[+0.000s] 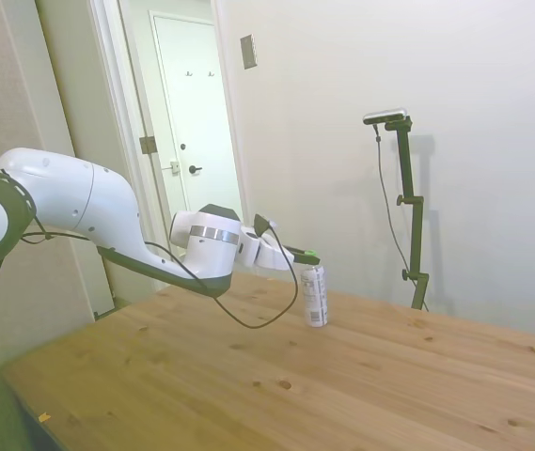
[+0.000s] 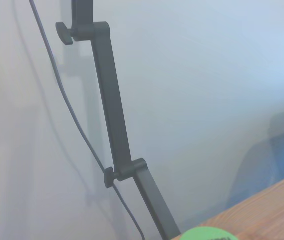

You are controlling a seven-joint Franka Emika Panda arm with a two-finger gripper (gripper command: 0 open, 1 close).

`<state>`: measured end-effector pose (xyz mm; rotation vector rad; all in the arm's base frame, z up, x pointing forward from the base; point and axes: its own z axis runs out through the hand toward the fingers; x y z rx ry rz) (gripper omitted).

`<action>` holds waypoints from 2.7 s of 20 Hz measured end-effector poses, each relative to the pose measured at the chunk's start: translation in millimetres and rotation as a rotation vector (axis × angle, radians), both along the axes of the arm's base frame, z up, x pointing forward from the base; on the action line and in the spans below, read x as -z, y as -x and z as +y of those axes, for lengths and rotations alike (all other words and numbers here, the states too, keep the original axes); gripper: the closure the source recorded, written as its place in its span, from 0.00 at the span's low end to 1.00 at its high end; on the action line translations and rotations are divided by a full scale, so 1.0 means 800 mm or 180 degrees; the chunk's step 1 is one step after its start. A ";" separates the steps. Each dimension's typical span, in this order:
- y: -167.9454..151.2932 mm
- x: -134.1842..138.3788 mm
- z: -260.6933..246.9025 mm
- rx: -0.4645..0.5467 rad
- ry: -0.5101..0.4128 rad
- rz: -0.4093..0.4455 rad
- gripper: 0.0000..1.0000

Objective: Stand the water bottle

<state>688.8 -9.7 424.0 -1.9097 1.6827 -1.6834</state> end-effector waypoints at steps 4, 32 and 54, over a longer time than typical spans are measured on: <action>0.001 0.000 0.000 0.0002 -0.0004 0.0002 0.00; 0.107 -0.062 -0.002 -0.0506 -0.0524 0.0726 0.00; 0.293 -0.098 -0.041 -0.1898 -0.0985 0.2899 0.00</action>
